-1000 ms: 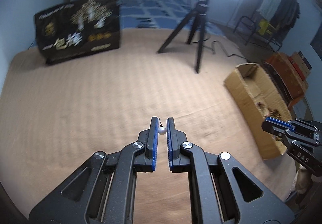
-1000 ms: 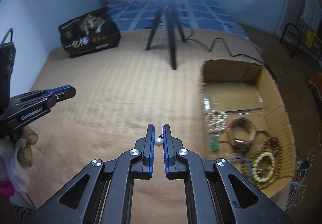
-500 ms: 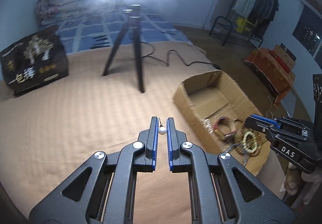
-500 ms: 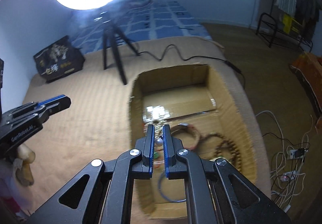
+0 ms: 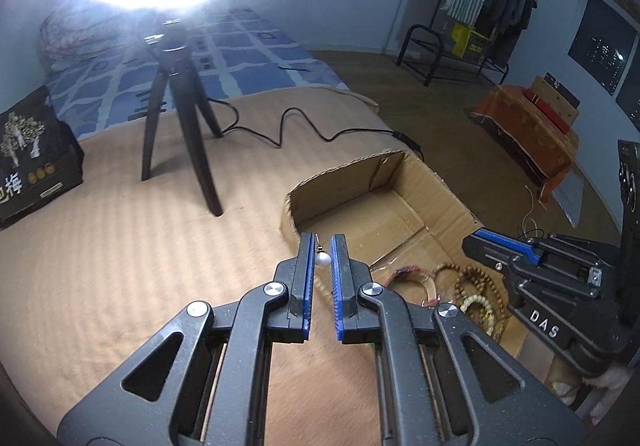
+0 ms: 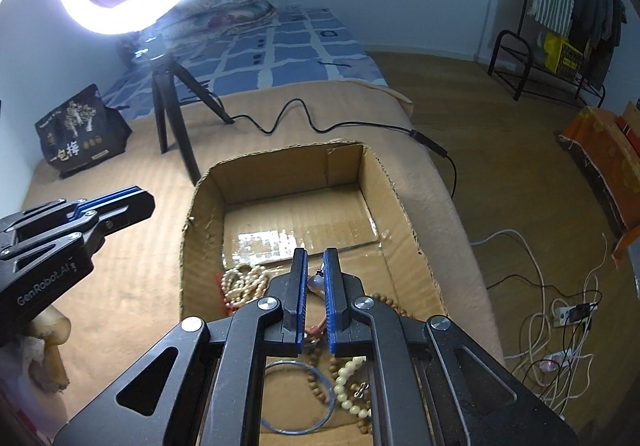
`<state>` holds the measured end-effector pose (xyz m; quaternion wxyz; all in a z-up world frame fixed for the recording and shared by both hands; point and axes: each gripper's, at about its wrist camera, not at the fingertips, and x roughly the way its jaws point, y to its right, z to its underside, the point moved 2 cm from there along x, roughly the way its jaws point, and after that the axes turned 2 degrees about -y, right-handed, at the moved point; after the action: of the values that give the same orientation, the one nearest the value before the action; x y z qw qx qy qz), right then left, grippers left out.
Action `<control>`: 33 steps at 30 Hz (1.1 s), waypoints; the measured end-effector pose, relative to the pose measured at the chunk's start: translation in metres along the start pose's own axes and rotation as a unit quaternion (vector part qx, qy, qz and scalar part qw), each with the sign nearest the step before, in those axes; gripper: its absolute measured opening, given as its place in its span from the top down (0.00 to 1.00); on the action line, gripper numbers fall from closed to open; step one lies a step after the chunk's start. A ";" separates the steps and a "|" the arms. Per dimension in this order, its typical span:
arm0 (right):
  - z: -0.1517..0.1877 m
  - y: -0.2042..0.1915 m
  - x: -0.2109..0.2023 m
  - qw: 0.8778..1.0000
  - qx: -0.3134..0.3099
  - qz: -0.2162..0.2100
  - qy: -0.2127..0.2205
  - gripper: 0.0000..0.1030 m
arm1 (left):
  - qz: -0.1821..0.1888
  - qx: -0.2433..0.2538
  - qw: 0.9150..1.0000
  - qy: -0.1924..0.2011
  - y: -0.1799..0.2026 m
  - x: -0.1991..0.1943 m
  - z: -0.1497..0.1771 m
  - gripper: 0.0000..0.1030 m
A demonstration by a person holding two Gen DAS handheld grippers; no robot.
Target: Organize jewelry
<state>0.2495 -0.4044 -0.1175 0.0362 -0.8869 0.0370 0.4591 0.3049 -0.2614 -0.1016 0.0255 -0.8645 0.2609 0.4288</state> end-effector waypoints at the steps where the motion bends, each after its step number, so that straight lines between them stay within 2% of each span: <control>1: 0.000 0.001 0.002 1.000 0.000 0.000 -0.001 0.94 | 0.000 0.001 1.000 0.000 0.001 0.002 0.000 0.94; 15: -0.002 0.013 0.009 1.000 0.016 0.002 -0.003 0.94 | 0.004 0.006 1.000 0.001 0.016 0.016 -0.008 0.94; 17: -0.002 0.015 0.010 1.000 0.018 0.006 -0.004 0.87 | 0.007 0.006 1.000 0.002 0.017 0.016 -0.009 0.94; 19: -0.002 0.016 0.009 1.000 0.021 0.005 -0.002 0.66 | 0.006 0.008 1.000 0.003 0.019 0.015 -0.009 0.94; 21: -0.002 0.017 0.008 1.000 0.023 0.005 0.001 0.60 | 0.001 0.012 1.000 0.003 0.020 0.015 -0.009 0.94; 23: -0.002 0.016 0.007 1.000 0.020 0.008 0.001 0.57 | -0.003 0.012 1.000 0.003 0.020 0.015 -0.010 0.79; 24: -0.002 0.016 0.008 1.000 0.019 0.010 0.000 0.56 | -0.006 0.010 1.000 0.005 0.020 0.014 -0.010 0.58; 25: -0.002 0.017 0.008 1.000 0.019 0.011 0.000 0.54 | -0.008 0.009 1.000 0.010 0.020 0.012 -0.010 0.49; 26: -0.001 0.017 0.008 1.000 0.020 0.012 0.000 0.52 | -0.009 0.009 1.000 0.015 0.021 0.012 -0.010 0.49; 28: -0.001 0.018 0.009 1.000 0.022 0.014 0.000 0.41 | -0.015 0.014 1.000 0.015 0.022 0.011 -0.009 0.49; 30: -0.001 0.018 0.008 1.000 0.021 0.018 0.000 0.37 | -0.019 0.017 1.000 0.014 0.022 0.012 -0.009 0.49; 33: 0.000 0.019 0.007 0.999 0.020 0.026 0.001 0.36 | -0.020 0.018 1.000 0.014 0.023 0.012 -0.009 0.49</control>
<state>0.2522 -0.4235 -0.1238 0.0419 -0.8852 0.0690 0.4581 0.3068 -0.2888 -0.1010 0.0456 -0.8749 0.2514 0.4114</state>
